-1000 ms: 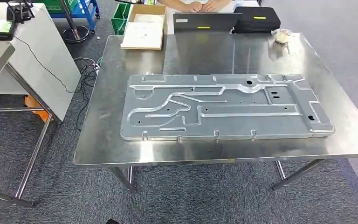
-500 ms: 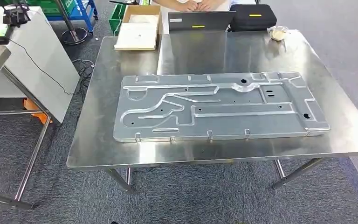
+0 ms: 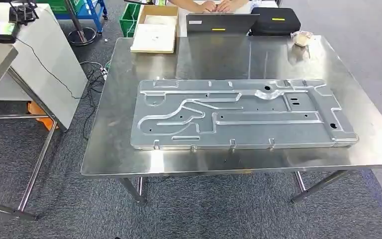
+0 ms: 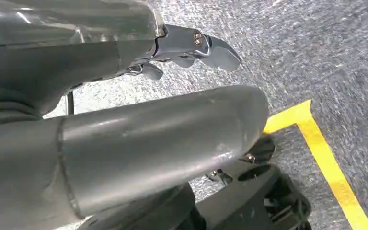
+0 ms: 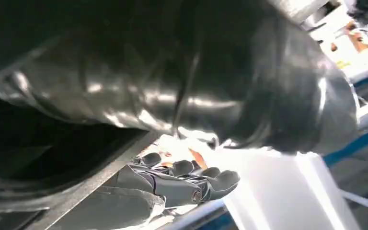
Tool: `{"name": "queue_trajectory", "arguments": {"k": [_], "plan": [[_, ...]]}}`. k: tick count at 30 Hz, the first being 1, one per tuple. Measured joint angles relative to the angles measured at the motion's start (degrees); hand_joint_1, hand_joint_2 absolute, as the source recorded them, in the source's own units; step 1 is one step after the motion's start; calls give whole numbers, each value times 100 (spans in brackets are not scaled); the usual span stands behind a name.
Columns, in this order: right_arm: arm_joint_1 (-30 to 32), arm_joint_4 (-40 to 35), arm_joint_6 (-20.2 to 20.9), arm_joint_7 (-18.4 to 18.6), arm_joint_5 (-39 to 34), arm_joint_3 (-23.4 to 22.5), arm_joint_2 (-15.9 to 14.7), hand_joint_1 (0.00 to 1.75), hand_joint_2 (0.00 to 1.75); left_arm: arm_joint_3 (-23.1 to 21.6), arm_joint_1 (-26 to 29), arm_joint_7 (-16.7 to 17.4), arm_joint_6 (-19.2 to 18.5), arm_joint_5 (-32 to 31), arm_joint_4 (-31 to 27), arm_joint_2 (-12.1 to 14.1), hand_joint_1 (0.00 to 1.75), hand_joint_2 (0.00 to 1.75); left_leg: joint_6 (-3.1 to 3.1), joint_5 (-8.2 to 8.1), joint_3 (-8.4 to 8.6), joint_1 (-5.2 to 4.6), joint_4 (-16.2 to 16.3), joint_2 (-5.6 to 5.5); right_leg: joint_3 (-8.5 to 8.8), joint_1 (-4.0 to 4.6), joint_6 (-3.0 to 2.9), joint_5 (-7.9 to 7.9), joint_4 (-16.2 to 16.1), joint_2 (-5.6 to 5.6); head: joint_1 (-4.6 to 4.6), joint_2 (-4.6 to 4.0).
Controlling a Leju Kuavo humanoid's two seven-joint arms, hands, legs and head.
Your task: Take the parts from the cabinet and place them on the table.
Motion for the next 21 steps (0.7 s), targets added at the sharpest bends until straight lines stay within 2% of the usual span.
{"name": "queue_trajectory", "arguments": {"k": [1, 2, 3, 4, 5, 6, 7, 9, 10, 11, 12, 13, 15, 16, 19, 20, 21], "plan": [[-14, -15, 57, -48, -2, 2, 15, 0, 0, 2, -19, -2, 7, 0, 0, 0, 0, 0, -28, -22, -34, -35, 62, -7, -13, 66, -49, 20, -19, 12, 0, 0], [24, -48, 99, -96, -29, 0, 15, 0, 0, 2, -17, -2, 7, 0, 0, -2, 0, 0, -48, -17, -51, -33, 46, -14, -29, 64, -110, 13, 16, 28, -4, 0], [41, -70, 208, -166, -97, 2, 44, 0, 0, 2, -8, -2, 7, 2, 0, -2, 0, 0, -59, -18, -51, -31, 46, -12, -43, 74, -133, 15, 20, 35, -4, 0], [61, -113, 331, -210, -159, 2, 63, 0, 0, 2, -1, -4, 7, 2, 0, -2, 0, 0, -75, -8, -42, -31, 40, -6, -58, 74, -160, 16, 27, 41, -4, 2], [63, -142, 418, -216, -212, 2, 70, 0, 0, 2, 0, -7, 7, 4, 0, 0, 0, 0, -107, -28, -53, -44, 52, -6, -57, 10, -204, 30, 9, 42, -4, 0], [53, -208, 575, -214, -289, 2, 79, 0, 0, 2, 3, -17, 0, 7, 0, 0, 0, 0, -153, -103, -68, -33, 119, -17, -45, 8, -234, 43, -8, 28, -4, 0], [53, -256, 669, -194, -308, 2, 85, 0, 0, 4, -1, -20, -7, 7, 0, 0, 0, 0, -193, -299, -191, -21, 389, -15, -50, 6, -272, 45, -8, 23, -7, 2], [53, -304, 761, -177, -308, 2, 94, 0, 0, 4, 2, -22, -22, 9, 0, 0, 0, 0, -234, -755, -618, 22, 1322, -15, -65, 14, -279, 47, -7, 18, -4, 0], [54, -321, 769, -173, -308, 2, 102, 0, 0, 4, 13, -22, -24, 9, 0, 0, 0, 0, -241, -889, -809, 33, 1722, -15, -69, 21, -279, 47, -6, 18, -4, 0], [56, -334, 769, -170, -308, 2, 114, 0, 0, 4, 25, -22, -26, 9, 0, 0, 0, 0, -238, -892, -909, 37, 1911, -15, -70, 30, -280, 47, -4, 21, -4, 2], [56, -339, 778, -170, -310, 2, 127, 0, 0, 4, 30, -22, -28, 9, 0, -2, 0, 0, -221, -764, -862, 37, 1796, -16, -66, 38, -281, 46, -3, 25, -4, 2], [57, -350, 785, -170, -310, 2, 127, 0, 0, 4, 28, -22, -31, 9, 0, -2, 0, 0, -188, -543, -707, 35, 1454, -18, -61, 50, -281, 46, -3, 28, -4, 0], [56, -369, 782, -175, -310, 2, 129, 0, 0, 4, 16, -24, -37, 11, 0, 0, 0, 0, -66, -38, -184, 8, 377, -26, -43, 77, -280, 45, -4, 32, -4, 2], [62, -378, 776, -186, -308, 2, 155, 0, 0, 7, 6, -24, -37, 13, 0, 13, 0, 0, 3, -85, -45, -15, 83, -28, -48, 78, -271, 42, -6, 32, 2, 0], [98, -393, 747, -210, -308, 2, 208, 0, 0, 7, 0, -35, -42, 13, 0, 7, 0, 0, -8, -42, -51, -42, 46, -6, -52, 63, -160, 77, -44, 35, -2, 0], [107, -398, 741, -210, -308, 2, 210, 0, 0, 7, -4, -35, -42, 13, 0, 2, 0, 0, 24, -8, -33, -43, -17, -6, -34, 62, -116, 96, -76, 34, -7, 0], [142, -406, 737, -216, -306, 2, 218, 0, 0, 7, -10, -37, -44, 11, 0, -9, 0, 0, 51, 85, 37, 12, -152, 9, -32, 34, -96, 60, -59, 27, -3, 0]]}}
